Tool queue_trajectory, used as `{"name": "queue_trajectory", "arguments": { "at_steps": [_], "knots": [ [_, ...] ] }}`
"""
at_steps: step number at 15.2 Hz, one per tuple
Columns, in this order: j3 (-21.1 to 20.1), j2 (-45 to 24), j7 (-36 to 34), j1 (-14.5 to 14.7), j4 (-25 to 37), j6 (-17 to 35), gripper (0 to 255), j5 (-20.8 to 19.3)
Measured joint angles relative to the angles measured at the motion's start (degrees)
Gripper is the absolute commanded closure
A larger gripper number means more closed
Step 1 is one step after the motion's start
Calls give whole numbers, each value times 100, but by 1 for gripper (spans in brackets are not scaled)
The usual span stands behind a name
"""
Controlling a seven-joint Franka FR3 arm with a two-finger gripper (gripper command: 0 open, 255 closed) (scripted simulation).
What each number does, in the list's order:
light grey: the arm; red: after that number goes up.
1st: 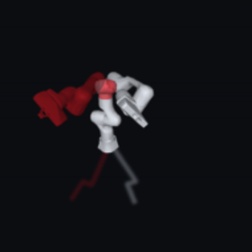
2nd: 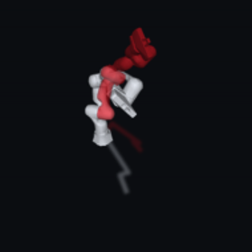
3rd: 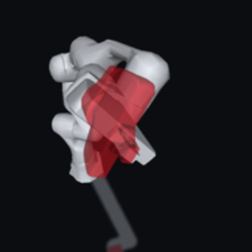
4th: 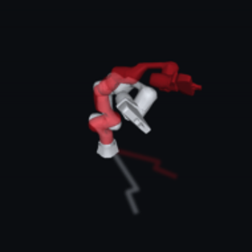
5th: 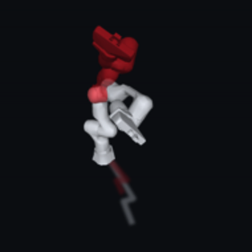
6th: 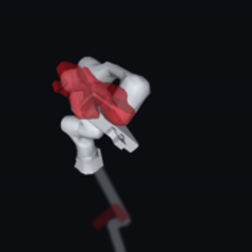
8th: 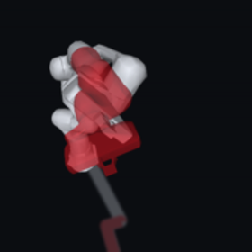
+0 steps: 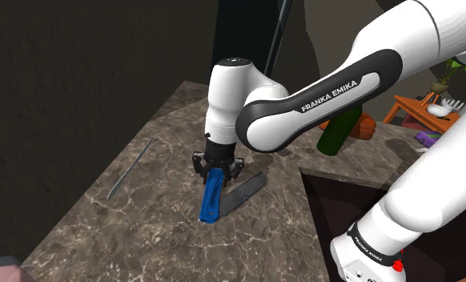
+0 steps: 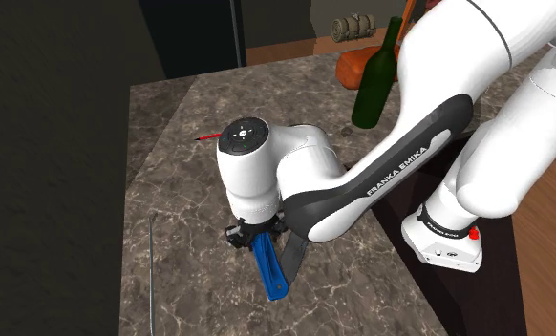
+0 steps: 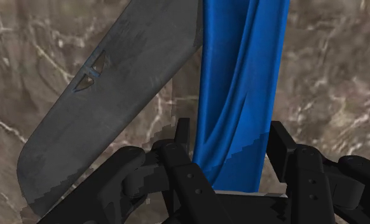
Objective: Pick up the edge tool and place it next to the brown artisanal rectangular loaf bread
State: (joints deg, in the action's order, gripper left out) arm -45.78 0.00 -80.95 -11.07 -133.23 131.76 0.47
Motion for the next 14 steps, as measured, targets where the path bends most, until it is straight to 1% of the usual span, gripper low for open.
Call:
{"name": "queue_trajectory", "arguments": {
  "at_steps": [6,10,14],
  "knots": [
    [0,0,-1,0,1,0,255,0],
    [10,221,142,1,69,-226,255,201],
    [40,438,268,8,245,-563,255,378]
  ]
}}
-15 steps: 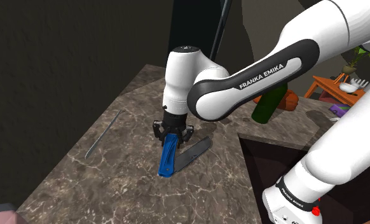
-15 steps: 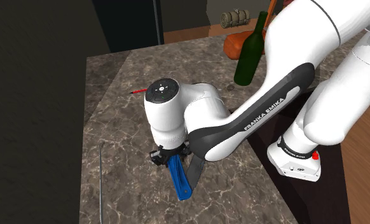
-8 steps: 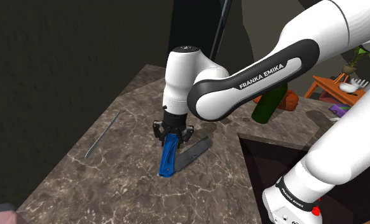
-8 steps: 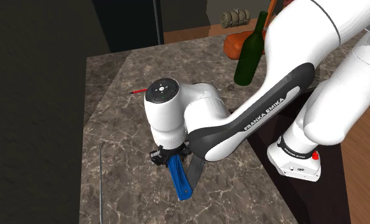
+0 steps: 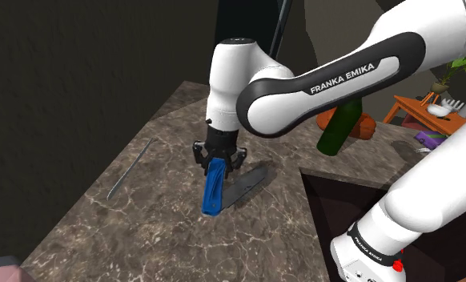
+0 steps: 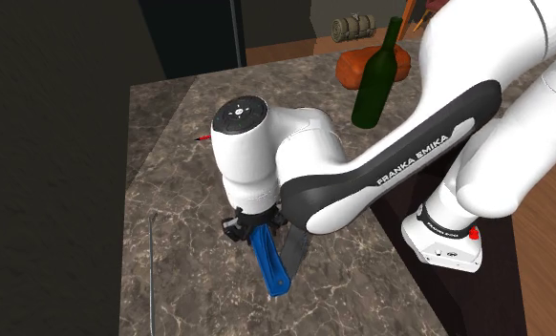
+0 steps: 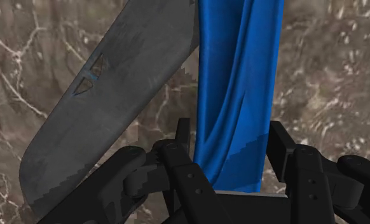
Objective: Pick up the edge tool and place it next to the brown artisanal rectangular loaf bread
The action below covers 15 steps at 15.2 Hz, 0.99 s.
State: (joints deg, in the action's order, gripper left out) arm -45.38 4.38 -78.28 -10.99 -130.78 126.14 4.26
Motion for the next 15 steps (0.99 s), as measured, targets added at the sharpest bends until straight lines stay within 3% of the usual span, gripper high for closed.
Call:
{"name": "queue_trajectory", "arguments": {
  "at_steps": [15],
  "knots": [
    [224,663,349,32,672,-1190,255,428]
  ]
}}
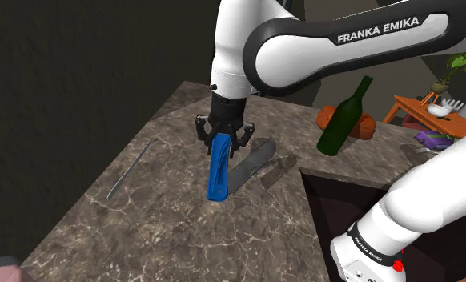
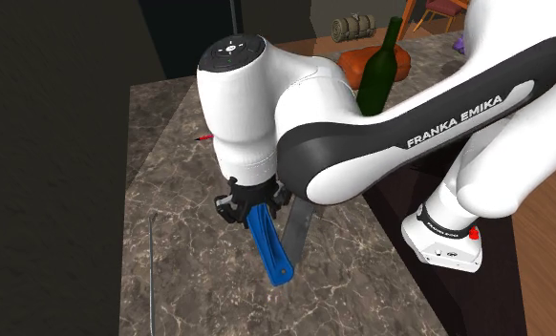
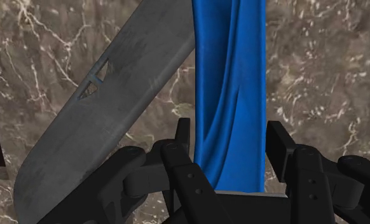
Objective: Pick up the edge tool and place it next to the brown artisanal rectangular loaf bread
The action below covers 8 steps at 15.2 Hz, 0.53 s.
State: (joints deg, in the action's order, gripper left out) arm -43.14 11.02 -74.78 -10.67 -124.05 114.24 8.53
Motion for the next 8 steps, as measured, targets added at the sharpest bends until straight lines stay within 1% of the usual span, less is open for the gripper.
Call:
{"name": "queue_trajectory", "arguments": {
  "at_steps": [8],
  "knots": [
    [116,182,79,-6,478,-630,255,70]
  ]
}}
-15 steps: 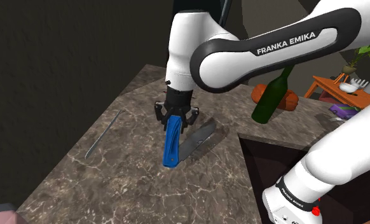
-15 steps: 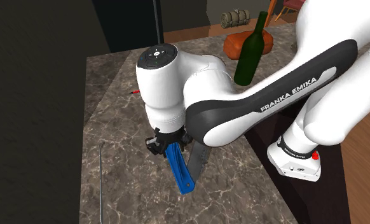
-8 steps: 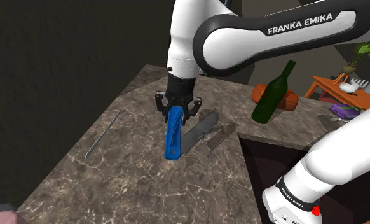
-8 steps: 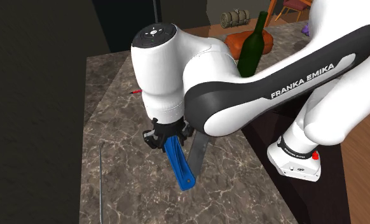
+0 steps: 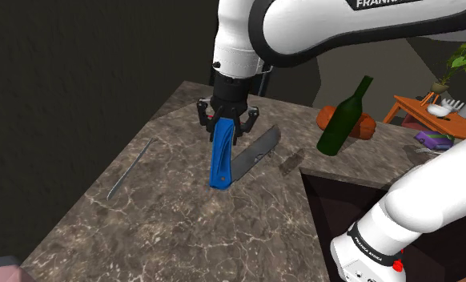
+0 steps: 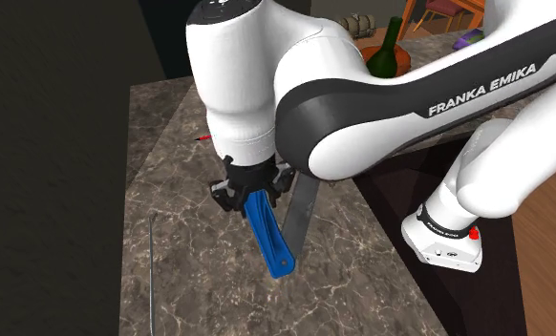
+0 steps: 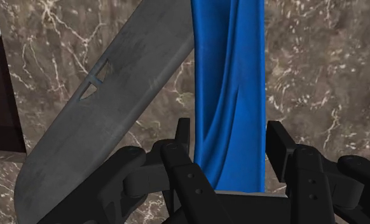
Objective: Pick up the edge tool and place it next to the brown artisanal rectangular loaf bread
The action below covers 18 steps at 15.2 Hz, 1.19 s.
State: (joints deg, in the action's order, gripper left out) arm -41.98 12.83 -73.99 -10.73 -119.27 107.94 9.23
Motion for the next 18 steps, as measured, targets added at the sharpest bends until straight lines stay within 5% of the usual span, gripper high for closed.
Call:
{"name": "queue_trajectory", "arguments": {
  "at_steps": [4,12,18],
  "knots": [
    [101,169,98,5,88,-238,255,79],
    [1133,1707,1338,142,-1249,-456,255,571],
    [1919,2682,2156,170,-2088,-703,255,494]
  ]
}}
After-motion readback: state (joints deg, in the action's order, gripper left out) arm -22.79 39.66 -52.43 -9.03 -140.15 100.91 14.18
